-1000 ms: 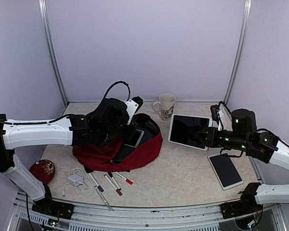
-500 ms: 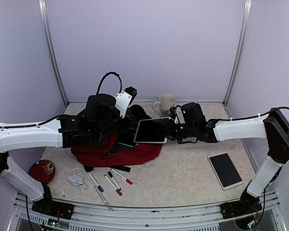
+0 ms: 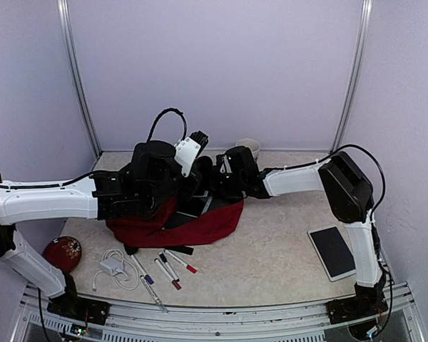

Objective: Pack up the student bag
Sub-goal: Place the iPad in the largest pocket of the bag, then place the largest pocket in the student bag.

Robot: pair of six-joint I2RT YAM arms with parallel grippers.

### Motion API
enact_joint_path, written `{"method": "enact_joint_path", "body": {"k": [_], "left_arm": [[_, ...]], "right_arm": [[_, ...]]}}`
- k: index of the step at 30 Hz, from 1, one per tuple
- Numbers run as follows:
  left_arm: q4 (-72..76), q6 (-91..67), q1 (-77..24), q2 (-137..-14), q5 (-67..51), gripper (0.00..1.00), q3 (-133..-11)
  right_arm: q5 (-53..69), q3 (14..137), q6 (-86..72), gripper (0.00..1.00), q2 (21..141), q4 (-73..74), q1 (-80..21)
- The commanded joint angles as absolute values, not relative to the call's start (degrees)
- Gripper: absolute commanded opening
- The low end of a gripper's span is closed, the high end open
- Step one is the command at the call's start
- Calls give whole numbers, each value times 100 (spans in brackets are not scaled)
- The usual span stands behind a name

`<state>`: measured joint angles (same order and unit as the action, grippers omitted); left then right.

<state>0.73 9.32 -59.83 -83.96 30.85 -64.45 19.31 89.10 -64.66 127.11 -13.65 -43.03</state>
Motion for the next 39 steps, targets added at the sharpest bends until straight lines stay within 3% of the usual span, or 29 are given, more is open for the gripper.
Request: {"method": "enact_joint_path", "body": {"k": [1,4,6,9,11,15,24,27,33,35,38,39], "left_arm": [[465,972,-5944,-8412,2966,0,-6554],[467,970,-5928,-8429,2956,0,-6538],[458,969,-5917,-8427,2961,0,-6526],[473,955,-5891,-8404,2959,0,-6481],[491,944,-5868,-8389,2962,0,-6452],[510,924,-5821,-8363,2930,0,-6423],[430,953,-5774,-8364,2939,0,-6430],[344,931,-5766,-8396,2914,0,-6437],[210,490,-5835,-8537,2513,1,-6327],[246,496,-5925,-8589,2461,18,-6213],[333,561,-6120,-8666,2290,65,-6110],[369,588,-6205,-8691,2271,77,-6100]], "right_arm": [[2215,9599,-6668,6,13095,-1681,-4389],[2576,9981,-6526,17,13391,-1420,-4392],[2569,10131,-6290,33,13437,-1053,-4403],[2383,9885,-5979,68,13224,-813,-4403],[2194,9753,-5630,79,13016,-582,-4411],[1652,9727,-4796,89,12592,93,-4424],[16,10222,-2766,93,11847,2411,-4617],[-731,10214,-2214,100,11451,3352,-4575],[-2211,8616,-2516,100,10253,5007,-3801],[-2081,7651,-2591,100,9560,5021,-3325],[-1451,6125,-2593,100,8642,4620,-2503],[-1215,5761,-2593,100,8342,4492,-2229]]}}
